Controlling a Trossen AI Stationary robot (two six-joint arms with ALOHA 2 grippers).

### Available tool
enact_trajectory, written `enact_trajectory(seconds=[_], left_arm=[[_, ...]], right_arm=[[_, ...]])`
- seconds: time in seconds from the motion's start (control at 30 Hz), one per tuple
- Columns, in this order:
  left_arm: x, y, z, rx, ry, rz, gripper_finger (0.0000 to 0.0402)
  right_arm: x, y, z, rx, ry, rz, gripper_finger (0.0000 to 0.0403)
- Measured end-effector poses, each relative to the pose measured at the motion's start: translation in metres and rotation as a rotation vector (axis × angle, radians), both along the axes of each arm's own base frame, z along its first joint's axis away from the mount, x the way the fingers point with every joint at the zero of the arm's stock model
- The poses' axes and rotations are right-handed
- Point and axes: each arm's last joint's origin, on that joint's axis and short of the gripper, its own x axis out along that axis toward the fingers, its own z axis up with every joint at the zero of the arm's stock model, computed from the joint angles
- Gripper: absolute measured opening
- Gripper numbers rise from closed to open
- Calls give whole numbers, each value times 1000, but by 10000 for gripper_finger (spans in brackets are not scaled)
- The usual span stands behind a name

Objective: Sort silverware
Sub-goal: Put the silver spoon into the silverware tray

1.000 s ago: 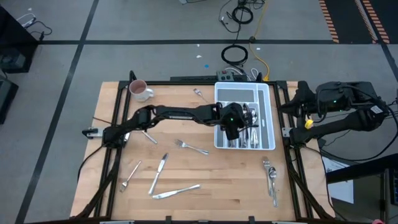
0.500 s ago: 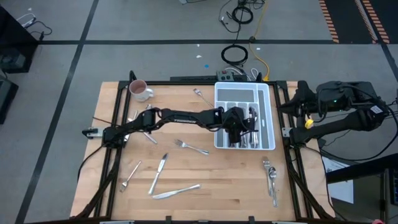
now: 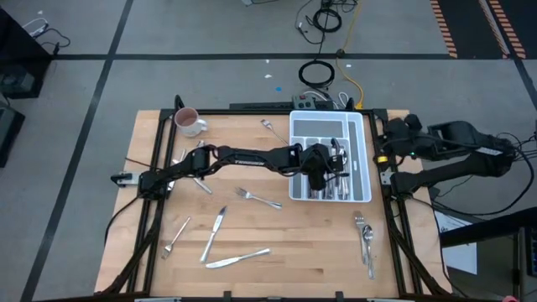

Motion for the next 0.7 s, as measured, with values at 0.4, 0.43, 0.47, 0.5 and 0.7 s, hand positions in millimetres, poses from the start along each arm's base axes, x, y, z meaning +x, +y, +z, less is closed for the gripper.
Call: enact_trajectory(seconds=[0.4, 0.43, 0.47, 0.5, 0.7], left_arm=[[2, -43, 17, -42, -12, -50, 12], [3, -46, 22, -43, -26, -56, 12], [3, -48, 26, -44, -39, -62, 12], [4, -50, 30, -47, -50, -66, 12], [2, -53, 39, -48, -21, -71, 12]], right_arm=[[-33, 2, -77, 395, -460, -271, 163], [-29, 2, -83, 416, -491, -265, 169], [-25, 2, -88, 426, -513, -262, 172], [-20, 3, -93, 435, -529, -256, 174], [7, 5, -106, 450, -580, -176, 169]])
